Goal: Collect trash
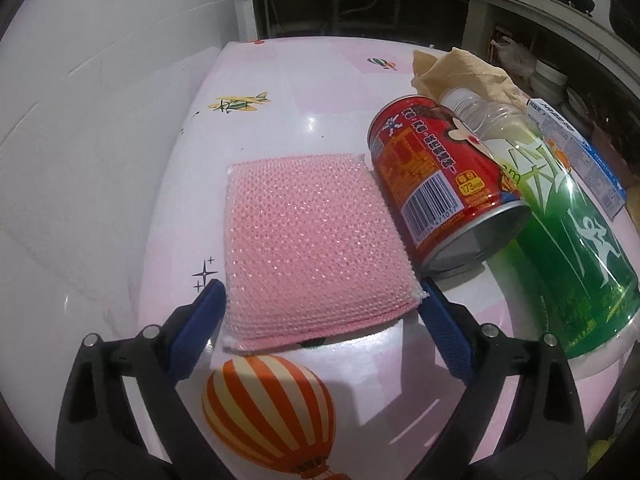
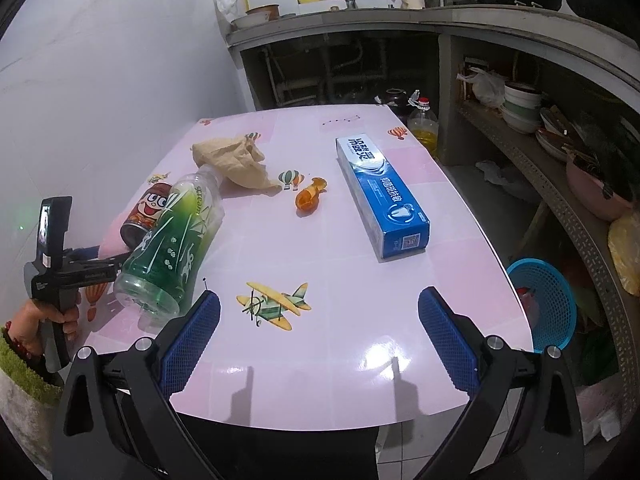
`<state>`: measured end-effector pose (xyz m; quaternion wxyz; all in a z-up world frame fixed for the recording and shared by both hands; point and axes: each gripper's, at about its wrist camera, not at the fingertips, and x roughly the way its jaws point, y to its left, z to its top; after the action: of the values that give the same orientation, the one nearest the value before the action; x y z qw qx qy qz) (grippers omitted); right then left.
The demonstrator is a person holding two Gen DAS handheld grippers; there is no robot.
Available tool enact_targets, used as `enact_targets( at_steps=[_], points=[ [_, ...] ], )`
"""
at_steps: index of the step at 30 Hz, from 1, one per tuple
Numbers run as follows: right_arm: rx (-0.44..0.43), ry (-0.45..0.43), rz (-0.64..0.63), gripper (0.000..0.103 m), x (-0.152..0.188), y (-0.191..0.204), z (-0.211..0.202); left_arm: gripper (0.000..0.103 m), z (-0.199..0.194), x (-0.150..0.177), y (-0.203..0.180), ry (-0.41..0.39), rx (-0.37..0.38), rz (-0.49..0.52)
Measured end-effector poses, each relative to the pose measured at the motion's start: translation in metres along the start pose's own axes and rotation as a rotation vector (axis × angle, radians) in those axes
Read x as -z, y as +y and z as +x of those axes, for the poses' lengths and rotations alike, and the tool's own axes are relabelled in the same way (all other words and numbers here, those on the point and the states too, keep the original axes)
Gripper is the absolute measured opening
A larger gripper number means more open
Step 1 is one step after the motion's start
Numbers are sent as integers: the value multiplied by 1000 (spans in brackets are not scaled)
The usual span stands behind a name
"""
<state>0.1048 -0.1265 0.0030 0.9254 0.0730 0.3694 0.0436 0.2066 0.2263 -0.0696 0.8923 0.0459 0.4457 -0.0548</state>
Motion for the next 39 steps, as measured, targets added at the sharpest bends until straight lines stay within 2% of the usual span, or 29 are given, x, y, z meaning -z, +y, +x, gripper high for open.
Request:
enact_targets(
  at_steps=[1,5,13,20,23,26,30,34,39],
  points=[
    [-1,0,0,96,0,0,0,85,0,0,0,1,0,2],
    [-3,3,-2,96,-1,1,1,82,-4,3,1,-1,1,-9],
    [-8,-4,-8,96,-3,3,1,81,-18,21,0,-2,-1,-39],
    [-14,-4,-4,96,-2,3,1,81,-44,54,-10,41,11,-34],
    [-19,-4,-4,96,-2,4,0,82,-57,68,-15,69,17,-32],
    [-23,-6,-4,96,-1,5,0,90,-67,75,-14,85,49,-54],
    [-31,-1,-1,96,1,5,-1,93,-79,70,-11,45,73,-98],
    [-31,-8,-8,96,2,6,-5,93,-75,56,-14,30,43,-89],
    [-22,-11,1,96,5,1,-9,93,-54,42,-17,72,11,-56]
  ],
)
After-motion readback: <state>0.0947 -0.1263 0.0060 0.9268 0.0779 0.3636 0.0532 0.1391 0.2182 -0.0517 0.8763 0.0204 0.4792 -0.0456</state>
